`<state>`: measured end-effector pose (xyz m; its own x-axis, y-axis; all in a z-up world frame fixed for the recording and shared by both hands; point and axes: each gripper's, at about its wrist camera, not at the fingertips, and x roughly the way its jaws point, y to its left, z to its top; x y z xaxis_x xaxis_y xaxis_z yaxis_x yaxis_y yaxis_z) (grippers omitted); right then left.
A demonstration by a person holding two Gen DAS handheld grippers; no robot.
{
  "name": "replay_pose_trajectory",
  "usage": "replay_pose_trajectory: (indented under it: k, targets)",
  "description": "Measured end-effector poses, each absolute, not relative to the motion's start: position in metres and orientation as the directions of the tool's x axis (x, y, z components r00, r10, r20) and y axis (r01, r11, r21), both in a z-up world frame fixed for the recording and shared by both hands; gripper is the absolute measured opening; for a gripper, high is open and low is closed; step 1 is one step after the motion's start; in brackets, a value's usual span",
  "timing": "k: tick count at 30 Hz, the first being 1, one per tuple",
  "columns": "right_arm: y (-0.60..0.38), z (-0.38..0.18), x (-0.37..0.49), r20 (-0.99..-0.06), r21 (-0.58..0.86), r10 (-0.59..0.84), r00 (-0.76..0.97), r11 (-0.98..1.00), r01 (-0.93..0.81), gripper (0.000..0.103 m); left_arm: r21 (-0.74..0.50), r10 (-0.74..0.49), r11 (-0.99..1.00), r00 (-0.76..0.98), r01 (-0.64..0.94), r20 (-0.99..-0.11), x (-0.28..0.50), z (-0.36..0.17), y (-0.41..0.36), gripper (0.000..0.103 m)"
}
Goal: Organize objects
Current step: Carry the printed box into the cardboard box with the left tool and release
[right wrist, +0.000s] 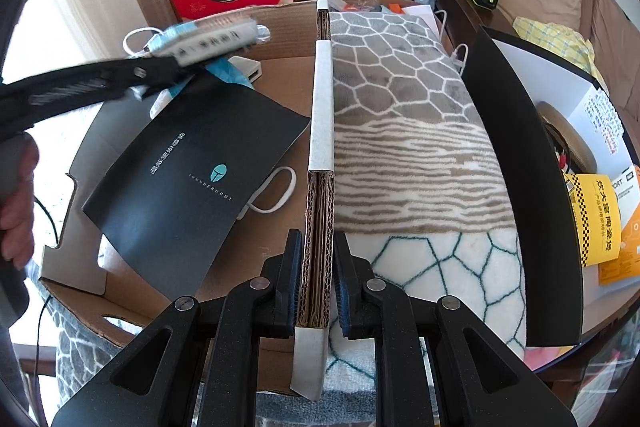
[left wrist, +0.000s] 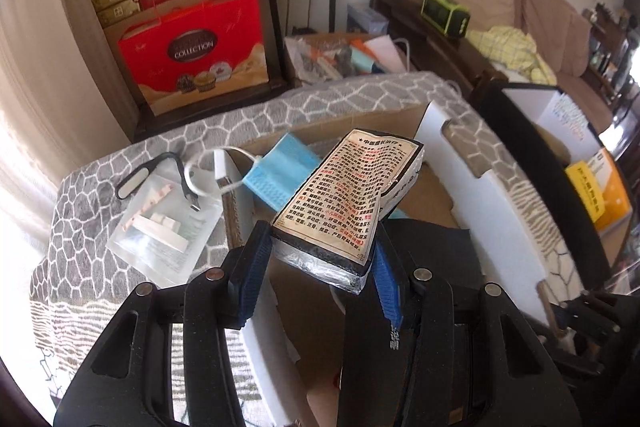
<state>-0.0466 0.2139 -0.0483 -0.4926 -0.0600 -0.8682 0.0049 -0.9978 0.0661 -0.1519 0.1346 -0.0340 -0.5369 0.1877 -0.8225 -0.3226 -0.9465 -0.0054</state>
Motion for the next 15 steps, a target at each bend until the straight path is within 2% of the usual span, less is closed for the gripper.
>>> replay_pose_trajectory:
  k: [5,8,11,13,15]
  targets:
    - [0.213,-0.048,-0.046,-0.868,0.071,-0.064,-0.492,-0.997,0.005,0.015,-0.007,0.167,-0.951,-0.497,-0.308,-0.851,-0.159,-0.046,0.137,0.047]
    - [0.213,-0.048,-0.046,-0.868,0.067,-0.06,-0.493,-0.998,0.004,0.015,0.036,0.132,-0.943,-0.472,-0.33,-0.872,-0.16,-0.049,0.143,0.05]
    - [0.214,-0.048,-0.045,-0.867,0.075,-0.065,-0.494,-0.997,0.001,0.015,0.02,0.154,-0.939,-0.475,-0.343,-0.867,-0.157,-0.046,0.143,0.054]
    - [0.215,-0.048,-0.045,-0.867,0.079,-0.069,-0.494,-0.997,0.0,0.015,0.005,0.171,-0.939,-0.481,-0.344,-0.86,-0.155,-0.042,0.139,0.061]
    - [0.214,-0.047,-0.046,-0.867,0.076,-0.067,-0.494,-0.997,0.002,0.015,-0.03,0.21,-0.934,-0.478,-0.357,-0.853,-0.15,-0.035,0.134,0.061]
